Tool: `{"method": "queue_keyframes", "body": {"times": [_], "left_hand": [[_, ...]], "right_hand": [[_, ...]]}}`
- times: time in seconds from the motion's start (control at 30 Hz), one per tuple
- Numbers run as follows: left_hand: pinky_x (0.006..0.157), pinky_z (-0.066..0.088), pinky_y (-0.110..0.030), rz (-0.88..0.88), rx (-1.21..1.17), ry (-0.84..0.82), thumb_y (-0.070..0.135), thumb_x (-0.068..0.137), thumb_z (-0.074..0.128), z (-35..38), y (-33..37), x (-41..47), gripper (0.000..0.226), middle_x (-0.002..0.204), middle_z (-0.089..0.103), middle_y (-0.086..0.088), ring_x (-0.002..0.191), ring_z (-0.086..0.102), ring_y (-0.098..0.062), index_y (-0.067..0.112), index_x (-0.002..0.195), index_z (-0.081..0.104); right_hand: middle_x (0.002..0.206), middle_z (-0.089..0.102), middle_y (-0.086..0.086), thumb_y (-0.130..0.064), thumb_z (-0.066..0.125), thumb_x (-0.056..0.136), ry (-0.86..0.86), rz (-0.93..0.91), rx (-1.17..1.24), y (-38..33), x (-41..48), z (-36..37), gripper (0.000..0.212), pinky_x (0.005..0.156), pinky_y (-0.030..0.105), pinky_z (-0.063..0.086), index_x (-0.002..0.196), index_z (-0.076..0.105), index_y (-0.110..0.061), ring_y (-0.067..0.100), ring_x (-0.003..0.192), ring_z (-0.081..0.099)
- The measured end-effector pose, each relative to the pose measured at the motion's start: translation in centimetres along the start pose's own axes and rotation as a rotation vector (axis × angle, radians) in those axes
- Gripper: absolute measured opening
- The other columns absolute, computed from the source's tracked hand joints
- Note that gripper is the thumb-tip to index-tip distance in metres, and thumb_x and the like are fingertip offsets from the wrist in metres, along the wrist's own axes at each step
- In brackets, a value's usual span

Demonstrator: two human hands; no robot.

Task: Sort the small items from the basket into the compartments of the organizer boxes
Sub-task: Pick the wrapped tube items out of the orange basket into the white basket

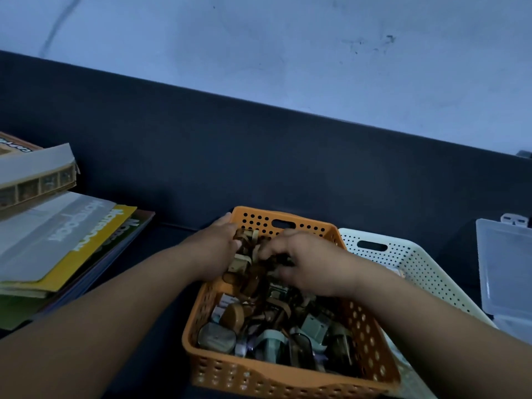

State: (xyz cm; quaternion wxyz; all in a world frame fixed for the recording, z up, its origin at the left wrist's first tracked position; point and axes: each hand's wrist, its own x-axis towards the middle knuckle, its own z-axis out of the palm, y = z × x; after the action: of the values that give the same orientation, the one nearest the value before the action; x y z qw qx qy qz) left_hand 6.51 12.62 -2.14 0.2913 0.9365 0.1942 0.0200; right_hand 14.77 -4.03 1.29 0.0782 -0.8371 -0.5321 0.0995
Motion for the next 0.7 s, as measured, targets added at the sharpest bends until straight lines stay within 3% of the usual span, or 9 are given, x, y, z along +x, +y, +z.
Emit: {"method": "queue_keyframes", "body": {"times": [0.03,0.13,0.2,0.33,0.43,0.57,0.63,0.7], "left_hand": [[0.111,0.023,-0.033,-0.004,0.010,0.003,0.029,0.102,0.034,0.0,0.0,0.0,0.051,0.161,-0.005,0.007,0.146,0.013,-0.015,0.021,0.151,0.019],[0.113,0.020,-0.033,0.004,0.033,0.009,0.027,0.103,0.034,0.0,0.1,0.0,0.052,0.161,-0.005,0.005,0.146,0.010,-0.015,0.021,0.152,0.017],[0.114,0.017,-0.033,0.007,0.037,0.004,0.027,0.103,0.033,0.1,0.0,0.0,0.053,0.161,-0.006,0.005,0.147,0.007,-0.015,0.020,0.152,0.016],[0.116,0.015,-0.036,-0.001,0.047,0.004,0.028,0.103,0.034,0.2,-0.1,0.1,0.054,0.161,-0.006,0.005,0.147,0.006,-0.016,0.019,0.152,0.014],[0.116,0.015,-0.036,-0.007,0.049,0.004,0.027,0.103,0.034,0.1,0.0,0.0,0.053,0.161,-0.005,0.005,0.147,0.008,-0.016,0.018,0.152,0.016],[0.113,0.019,-0.033,0.004,0.044,0.003,0.027,0.103,0.034,-0.1,0.2,-0.3,0.050,0.161,-0.004,0.004,0.146,0.012,-0.016,0.019,0.151,0.020],[0.113,0.018,-0.032,0.003,0.038,-0.003,0.027,0.103,0.034,-0.1,0.2,-0.3,0.051,0.161,-0.005,0.005,0.146,0.010,-0.016,0.020,0.151,0.019],[0.114,0.017,-0.031,-0.001,0.038,-0.004,0.028,0.103,0.033,-0.1,0.0,-0.2,0.052,0.161,-0.007,0.007,0.147,0.008,-0.016,0.020,0.152,0.016]], "right_hand": [[0.132,0.047,-0.011,-0.029,0.064,0.090,-0.049,-0.038,0.052,-0.7,-0.3,0.1,0.036,0.086,0.023,0.043,0.124,0.058,-0.038,0.006,0.102,0.051],[0.128,0.051,-0.014,-0.030,0.066,0.089,-0.274,-0.105,0.108,-2.3,-0.6,0.8,0.039,0.098,0.026,0.034,0.127,0.058,-0.036,0.007,0.117,0.046],[0.124,0.053,-0.016,-0.027,0.066,0.089,-0.377,-0.097,0.119,-2.7,-0.5,1.2,0.040,0.101,0.029,0.037,0.128,0.057,-0.036,0.008,0.114,0.048],[0.119,0.060,-0.015,-0.028,0.069,0.087,-0.390,-0.086,0.159,-3.1,-0.2,1.8,0.037,0.097,0.033,0.043,0.122,0.060,-0.036,0.009,0.107,0.054],[0.111,0.062,-0.012,-0.026,0.069,0.087,-0.324,-0.105,0.159,-3.2,-0.1,1.8,0.028,0.093,0.035,0.047,0.115,0.064,-0.029,0.012,0.103,0.057],[0.091,0.061,-0.013,-0.030,0.069,0.086,-0.114,0.000,0.283,-1.5,0.0,-0.2,0.013,0.074,0.027,0.047,0.097,0.063,-0.030,0.008,0.085,0.061],[0.095,0.062,-0.012,-0.035,0.071,0.084,0.091,0.105,0.228,0.0,0.3,-1.0,0.015,0.080,0.028,0.047,0.096,0.061,-0.034,0.011,0.092,0.060],[0.114,0.059,-0.006,-0.040,0.071,0.082,0.233,0.233,0.057,0.9,0.6,-0.9,0.041,0.093,0.033,0.047,0.119,0.056,-0.031,0.017,0.109,0.055]]}}
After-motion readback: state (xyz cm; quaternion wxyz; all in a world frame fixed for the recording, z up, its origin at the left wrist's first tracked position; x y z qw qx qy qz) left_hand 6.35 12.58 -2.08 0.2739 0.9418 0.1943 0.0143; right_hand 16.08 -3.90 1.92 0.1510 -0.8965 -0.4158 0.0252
